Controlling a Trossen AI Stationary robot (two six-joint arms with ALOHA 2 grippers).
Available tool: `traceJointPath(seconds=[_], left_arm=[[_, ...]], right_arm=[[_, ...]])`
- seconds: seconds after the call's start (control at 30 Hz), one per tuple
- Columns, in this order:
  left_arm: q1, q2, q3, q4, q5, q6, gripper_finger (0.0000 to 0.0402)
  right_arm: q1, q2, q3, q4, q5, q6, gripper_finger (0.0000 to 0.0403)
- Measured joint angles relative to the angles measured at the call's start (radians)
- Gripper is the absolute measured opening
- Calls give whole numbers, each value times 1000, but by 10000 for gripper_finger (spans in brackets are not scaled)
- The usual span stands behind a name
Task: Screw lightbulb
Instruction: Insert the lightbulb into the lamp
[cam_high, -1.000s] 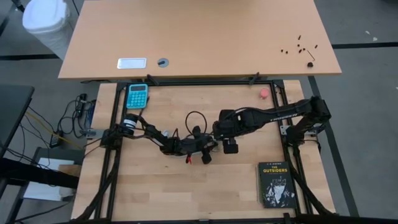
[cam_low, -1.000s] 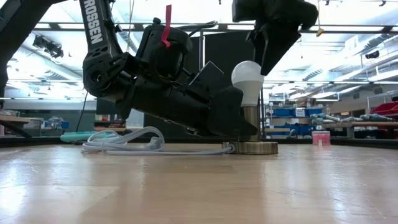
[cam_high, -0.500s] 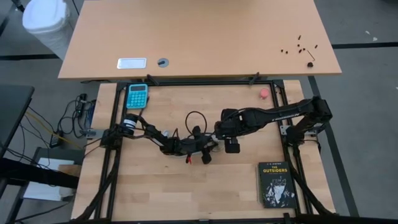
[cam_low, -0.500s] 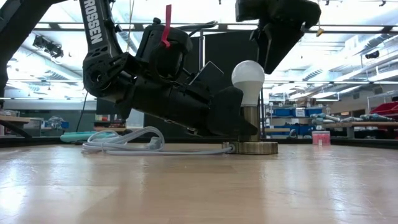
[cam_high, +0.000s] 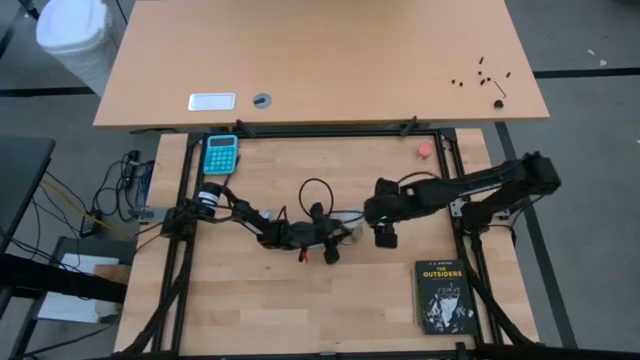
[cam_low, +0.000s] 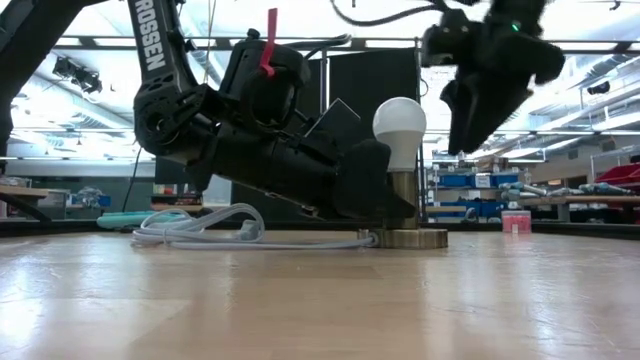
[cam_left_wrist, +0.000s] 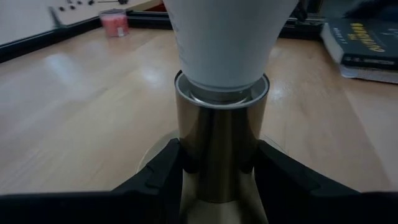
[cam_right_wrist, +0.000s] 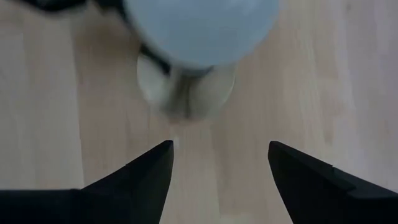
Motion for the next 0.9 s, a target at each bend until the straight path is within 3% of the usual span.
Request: traceJointPath(seconds=[0.17, 0.37, 0.6, 0.9], left_arm=[[0, -1, 0, 1, 77, 37, 166], [0, -2, 1, -7, 157, 73, 166], [3, -3, 2, -13, 340, 83, 166], [12, -3, 2, -20, 478, 82, 166]], right_arm=[[17, -143, -297, 449, -56, -27, 273], [42, -183, -546, 829, -81, -109, 282], [44, -161, -685, 1241, -183, -183, 306], [44, -13, -704, 1473, -284, -272, 323]])
